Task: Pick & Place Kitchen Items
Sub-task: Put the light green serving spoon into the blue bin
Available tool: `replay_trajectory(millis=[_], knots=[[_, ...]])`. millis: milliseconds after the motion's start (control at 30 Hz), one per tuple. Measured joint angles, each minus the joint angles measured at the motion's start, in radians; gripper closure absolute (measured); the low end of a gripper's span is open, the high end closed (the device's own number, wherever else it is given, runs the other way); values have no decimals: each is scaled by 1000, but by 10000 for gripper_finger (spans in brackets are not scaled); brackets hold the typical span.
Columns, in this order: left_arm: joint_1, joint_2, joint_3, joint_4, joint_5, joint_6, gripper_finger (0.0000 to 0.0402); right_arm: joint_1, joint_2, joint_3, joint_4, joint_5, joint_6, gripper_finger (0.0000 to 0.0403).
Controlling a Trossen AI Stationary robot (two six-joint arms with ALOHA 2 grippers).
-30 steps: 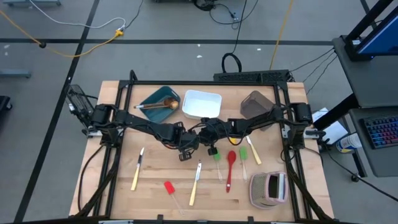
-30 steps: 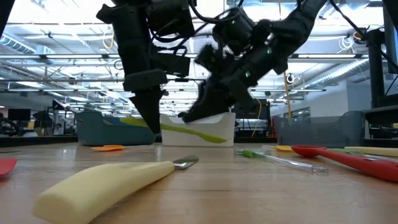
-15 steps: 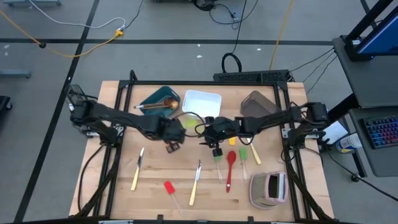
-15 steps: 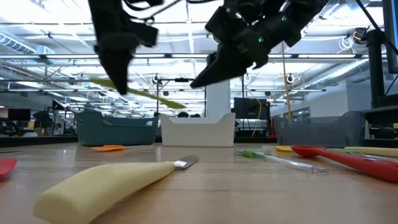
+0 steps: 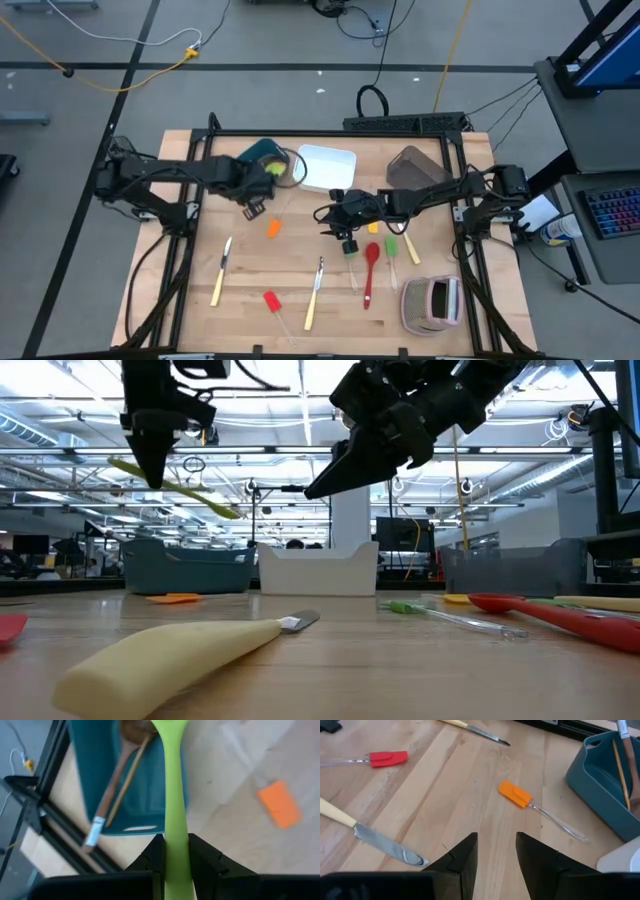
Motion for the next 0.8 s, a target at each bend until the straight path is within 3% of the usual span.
replay_trajectory(millis=[233, 367, 667, 800], knots=[[176, 17, -21, 56, 22, 114, 353, 0, 0, 0, -11, 0, 2, 277], [254, 18, -99, 168, 95, 199, 353, 0, 0, 0, -9, -1, 2, 277], [325, 17, -245, 327, 175, 280, 352, 0, 0, 0, -10, -1, 1, 277], [329, 17, -287, 374, 179, 319, 330, 0, 0, 0, -10, -1, 0, 277]])
